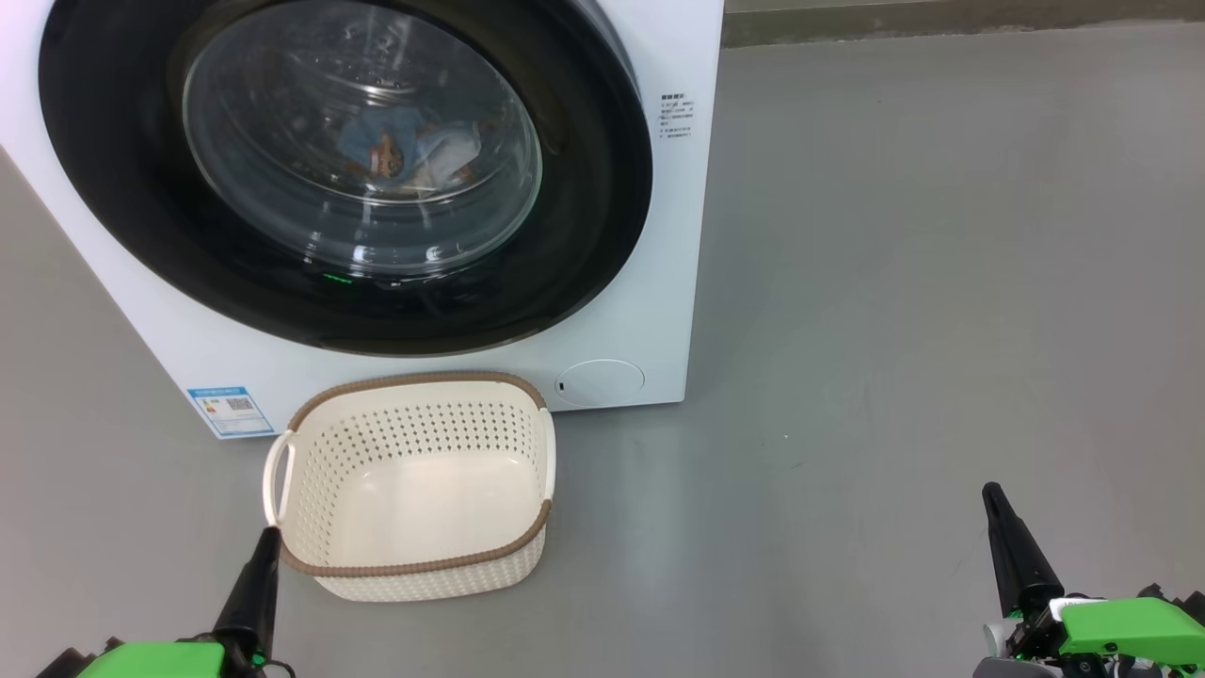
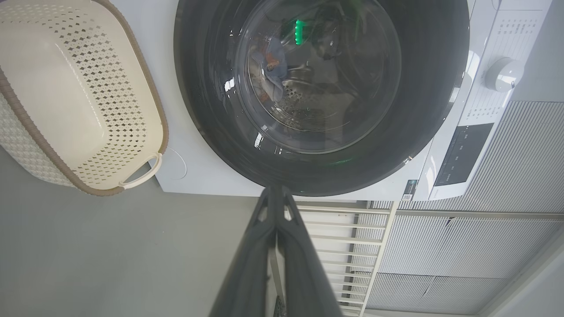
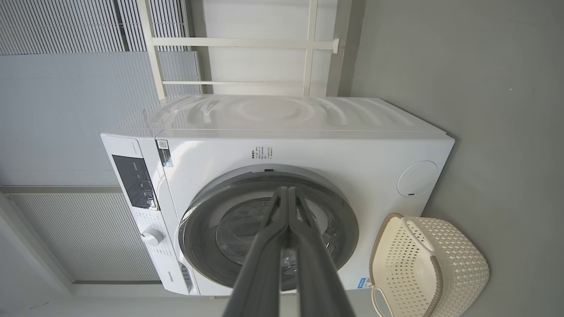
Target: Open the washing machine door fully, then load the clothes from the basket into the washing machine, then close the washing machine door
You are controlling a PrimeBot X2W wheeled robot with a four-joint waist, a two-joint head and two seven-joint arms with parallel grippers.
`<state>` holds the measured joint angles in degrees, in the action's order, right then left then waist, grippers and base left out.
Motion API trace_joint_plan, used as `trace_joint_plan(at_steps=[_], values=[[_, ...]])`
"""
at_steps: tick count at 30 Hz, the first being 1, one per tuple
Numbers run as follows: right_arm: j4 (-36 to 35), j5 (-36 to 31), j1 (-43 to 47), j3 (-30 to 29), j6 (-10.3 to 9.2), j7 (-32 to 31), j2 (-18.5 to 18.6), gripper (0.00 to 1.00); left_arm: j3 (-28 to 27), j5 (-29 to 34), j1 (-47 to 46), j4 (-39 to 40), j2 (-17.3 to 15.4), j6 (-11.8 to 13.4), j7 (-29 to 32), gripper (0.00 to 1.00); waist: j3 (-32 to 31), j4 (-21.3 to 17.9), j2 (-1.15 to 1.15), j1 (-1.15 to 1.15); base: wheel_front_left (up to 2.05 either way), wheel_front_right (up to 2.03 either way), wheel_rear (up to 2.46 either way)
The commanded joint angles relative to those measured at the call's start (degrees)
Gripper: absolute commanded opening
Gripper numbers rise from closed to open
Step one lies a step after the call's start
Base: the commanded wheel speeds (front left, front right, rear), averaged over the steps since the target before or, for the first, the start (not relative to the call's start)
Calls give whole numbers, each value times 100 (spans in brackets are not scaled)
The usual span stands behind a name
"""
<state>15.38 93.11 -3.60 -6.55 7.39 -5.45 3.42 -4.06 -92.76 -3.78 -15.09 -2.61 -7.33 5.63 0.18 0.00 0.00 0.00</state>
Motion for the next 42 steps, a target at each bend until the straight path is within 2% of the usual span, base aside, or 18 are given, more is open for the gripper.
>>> trace_joint_plan(at_steps=[1, 42], values=[[-140, -16, -250, 97, 10, -28, 15, 0, -190, 14, -236, 106, -70, -15, 41, 0, 0, 0, 0, 0, 0, 0, 0], [-138, -52, -254, 54, 10, -62, -15, 0, -218, 37, -239, 105, -51, -15, 63, 0, 0, 0, 0, 0, 0, 0, 0]])
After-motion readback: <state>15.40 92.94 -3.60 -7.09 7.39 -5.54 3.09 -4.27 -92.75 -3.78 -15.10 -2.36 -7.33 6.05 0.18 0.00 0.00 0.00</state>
